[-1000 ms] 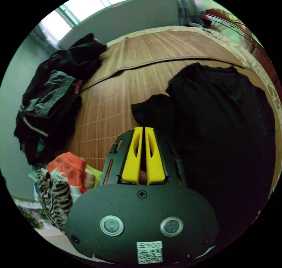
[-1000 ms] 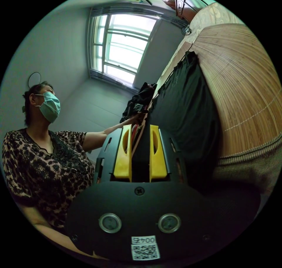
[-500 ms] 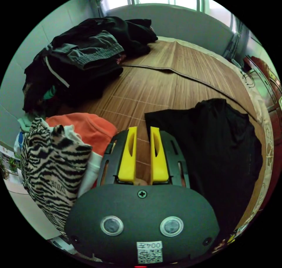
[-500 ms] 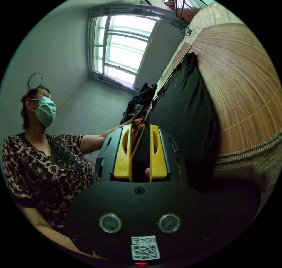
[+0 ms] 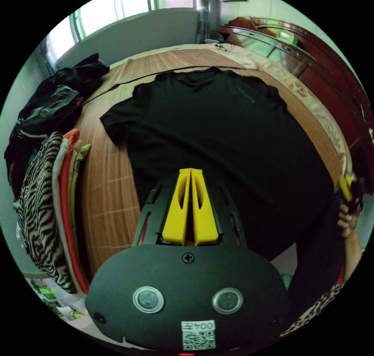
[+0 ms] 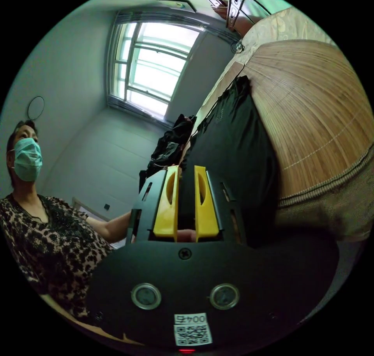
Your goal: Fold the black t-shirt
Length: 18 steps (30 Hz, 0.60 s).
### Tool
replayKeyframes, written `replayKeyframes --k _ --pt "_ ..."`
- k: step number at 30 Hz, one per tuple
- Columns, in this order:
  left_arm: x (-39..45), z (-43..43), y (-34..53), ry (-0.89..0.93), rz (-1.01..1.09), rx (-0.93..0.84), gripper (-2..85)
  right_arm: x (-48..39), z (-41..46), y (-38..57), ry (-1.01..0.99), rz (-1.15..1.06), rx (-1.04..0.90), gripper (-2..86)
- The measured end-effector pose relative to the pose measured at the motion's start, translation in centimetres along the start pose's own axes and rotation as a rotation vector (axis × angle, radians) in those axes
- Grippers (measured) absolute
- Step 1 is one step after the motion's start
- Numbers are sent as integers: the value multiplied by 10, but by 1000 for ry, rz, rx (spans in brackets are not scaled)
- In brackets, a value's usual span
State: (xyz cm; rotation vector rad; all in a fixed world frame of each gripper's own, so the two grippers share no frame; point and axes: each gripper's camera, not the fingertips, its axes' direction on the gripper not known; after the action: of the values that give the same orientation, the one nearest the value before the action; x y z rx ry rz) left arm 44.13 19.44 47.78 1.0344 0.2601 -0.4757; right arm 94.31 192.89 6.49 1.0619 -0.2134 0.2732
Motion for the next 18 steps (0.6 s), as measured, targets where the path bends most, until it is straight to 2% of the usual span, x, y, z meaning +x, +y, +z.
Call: replayKeyframes --k 5,9,14,18 --pt "4 1 28 0 -49 26 3 -14 38 -88 273 -67 -24 69" --pt "-2 0 37 70 -67 26 3 -4 65 -186 353 -53 16 87" --pt "-7 -4 50 124 -93 33 3 35 151 -309 468 22 -159 97" --pt "-2 -9 59 107 -86 37 3 61 204 -352 522 142 -257 103"
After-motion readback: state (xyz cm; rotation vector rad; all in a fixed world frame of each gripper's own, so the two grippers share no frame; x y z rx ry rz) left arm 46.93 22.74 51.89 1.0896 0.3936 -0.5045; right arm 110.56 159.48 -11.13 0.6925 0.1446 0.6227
